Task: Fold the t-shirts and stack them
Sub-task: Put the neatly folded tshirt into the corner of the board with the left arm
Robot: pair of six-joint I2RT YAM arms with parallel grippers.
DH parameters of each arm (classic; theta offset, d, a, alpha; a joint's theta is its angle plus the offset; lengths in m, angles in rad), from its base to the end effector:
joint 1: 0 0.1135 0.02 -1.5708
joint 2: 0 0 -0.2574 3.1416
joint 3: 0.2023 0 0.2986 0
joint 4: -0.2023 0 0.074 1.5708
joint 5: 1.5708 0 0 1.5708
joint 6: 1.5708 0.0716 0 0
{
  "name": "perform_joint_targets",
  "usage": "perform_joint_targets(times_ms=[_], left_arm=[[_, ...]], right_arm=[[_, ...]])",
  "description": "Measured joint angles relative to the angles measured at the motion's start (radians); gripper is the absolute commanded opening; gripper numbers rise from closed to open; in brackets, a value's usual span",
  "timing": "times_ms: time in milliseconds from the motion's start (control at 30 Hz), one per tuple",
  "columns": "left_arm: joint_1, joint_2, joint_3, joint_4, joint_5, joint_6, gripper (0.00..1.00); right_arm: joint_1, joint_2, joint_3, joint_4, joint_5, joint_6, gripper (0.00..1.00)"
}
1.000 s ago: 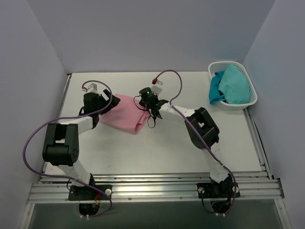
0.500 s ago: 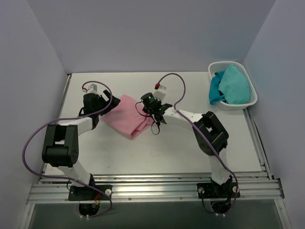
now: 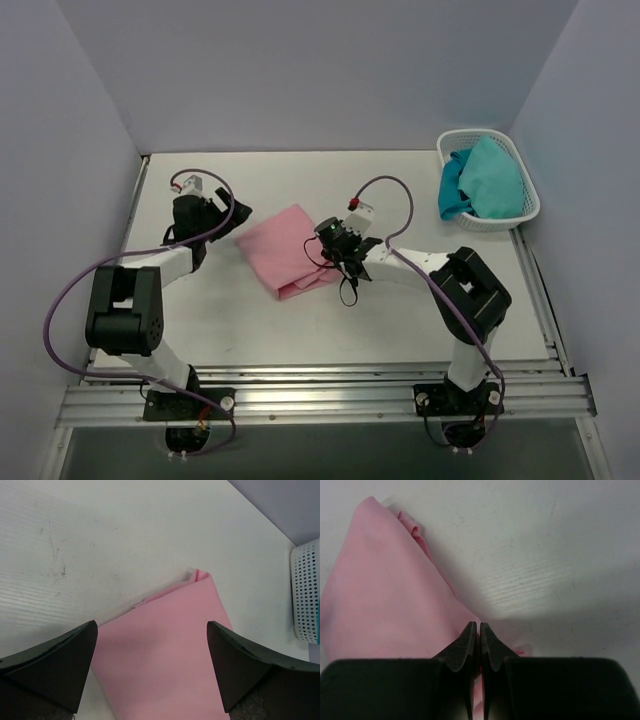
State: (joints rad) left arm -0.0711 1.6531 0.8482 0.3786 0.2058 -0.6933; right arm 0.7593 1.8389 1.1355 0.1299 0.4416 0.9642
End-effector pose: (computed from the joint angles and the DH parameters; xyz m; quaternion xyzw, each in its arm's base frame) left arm 0.4163 -0.0443 0.1412 -0.2030 0.8131 -0.2810 0.4676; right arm 0.3595 0.2990 0.1430 0.1918 0.8417 0.2289 0.4498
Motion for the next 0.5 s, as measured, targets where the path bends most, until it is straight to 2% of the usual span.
perform_joint_targets(times_ms=[300, 433, 500], left_arm=[[-0.01, -0.053, -0.008, -0.033, -0.02, 0.007, 0.99], [-0.017, -0.066, -0.008, -0.036, -0.029, 0.017, 0.99], [-0.02, -0.065, -0.008, -0.043, -0.032, 0.018, 0.99]], right_arm=[[0.129, -0.17, -0.22, -0.009, 0.003, 0.079, 0.0], [0.275, -0.307, -0.334, -0.016, 0.051, 0.161, 0.0], [0.375, -0.326, -0.354, -0.026, 0.063, 0.212, 0.0]])
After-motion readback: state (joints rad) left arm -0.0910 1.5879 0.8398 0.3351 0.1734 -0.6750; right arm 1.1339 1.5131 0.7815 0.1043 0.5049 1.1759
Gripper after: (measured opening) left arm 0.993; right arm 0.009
